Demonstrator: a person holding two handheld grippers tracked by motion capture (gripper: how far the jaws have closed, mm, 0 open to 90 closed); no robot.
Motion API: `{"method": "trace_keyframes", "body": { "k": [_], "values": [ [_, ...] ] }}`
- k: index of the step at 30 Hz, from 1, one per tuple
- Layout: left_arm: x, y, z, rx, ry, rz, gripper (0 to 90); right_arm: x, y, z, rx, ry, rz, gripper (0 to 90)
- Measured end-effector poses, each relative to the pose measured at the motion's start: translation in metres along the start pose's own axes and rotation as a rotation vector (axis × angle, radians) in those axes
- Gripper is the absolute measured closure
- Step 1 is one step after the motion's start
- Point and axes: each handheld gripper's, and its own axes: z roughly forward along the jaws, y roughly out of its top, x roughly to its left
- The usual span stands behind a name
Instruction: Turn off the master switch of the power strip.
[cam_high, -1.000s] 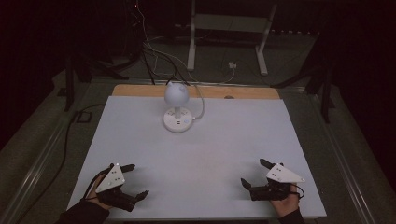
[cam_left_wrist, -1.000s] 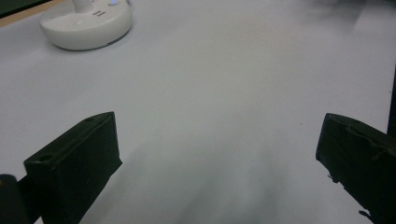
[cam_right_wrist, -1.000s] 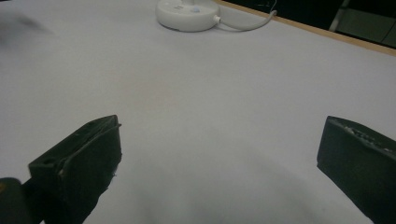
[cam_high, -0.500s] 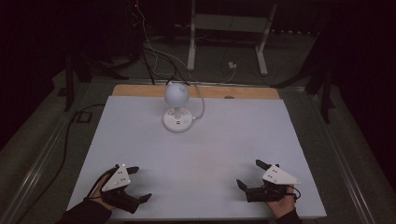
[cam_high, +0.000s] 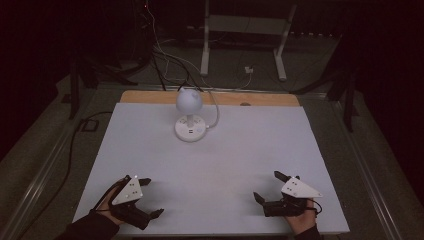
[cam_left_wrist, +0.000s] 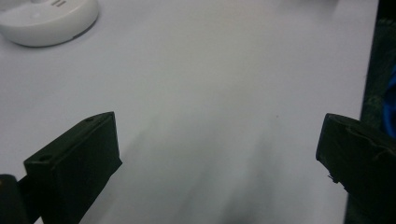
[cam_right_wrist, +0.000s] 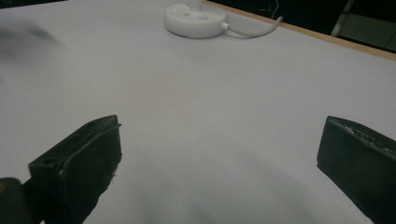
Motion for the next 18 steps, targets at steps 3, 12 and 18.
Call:
{"method": "trace_keyframes", "body": {
  "k": [3,12,18],
  "values": [
    [0.002,0.005,-0.002,-0.009,0.014,0.012,0.1,-0.001,0.0,-0.001,-0.006,-0.001,0.008,0.0],
    [0.002,0.024,0.002,-0.049,-0.026,0.015,0.1,-0.002,0.0,-0.004,-0.022,0.023,0.032,0.0],
    [0.004,0.038,0.007,-0.068,-0.047,0.019,0.1,-0.004,0.0,-0.006,-0.036,0.015,0.043,0.0]
  ]
}}
